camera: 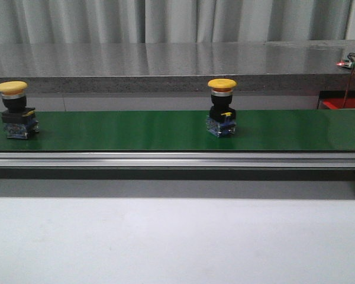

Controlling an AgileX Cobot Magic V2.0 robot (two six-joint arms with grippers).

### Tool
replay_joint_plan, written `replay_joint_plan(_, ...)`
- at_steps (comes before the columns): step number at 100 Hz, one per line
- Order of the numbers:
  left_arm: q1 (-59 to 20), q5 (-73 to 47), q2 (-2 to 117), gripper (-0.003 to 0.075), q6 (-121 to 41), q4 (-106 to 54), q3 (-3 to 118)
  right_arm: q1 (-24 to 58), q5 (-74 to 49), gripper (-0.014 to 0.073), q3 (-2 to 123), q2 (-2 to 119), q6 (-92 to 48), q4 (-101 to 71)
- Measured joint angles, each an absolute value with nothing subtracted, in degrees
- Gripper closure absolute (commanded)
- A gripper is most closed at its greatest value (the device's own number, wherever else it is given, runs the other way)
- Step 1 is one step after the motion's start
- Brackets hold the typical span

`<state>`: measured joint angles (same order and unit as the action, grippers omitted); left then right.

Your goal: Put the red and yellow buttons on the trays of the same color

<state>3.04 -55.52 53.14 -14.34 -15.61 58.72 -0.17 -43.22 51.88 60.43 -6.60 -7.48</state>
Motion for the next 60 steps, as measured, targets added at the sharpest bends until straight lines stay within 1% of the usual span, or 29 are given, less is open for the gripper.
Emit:
replay_joint_plan(42,3.04,-55.65,53.14,0.074,-14.34,-15.61,58.72,-0.17,-43.22,0.0666,51.88,60.43,-6.6,-7.48)
replay_joint_plan(60,3.04,-55.65,53.14,0.074,-14.34,-15.61,58.72,-0.17,-43.93,0.0664,55.06,62.83,-6.85,-7.72)
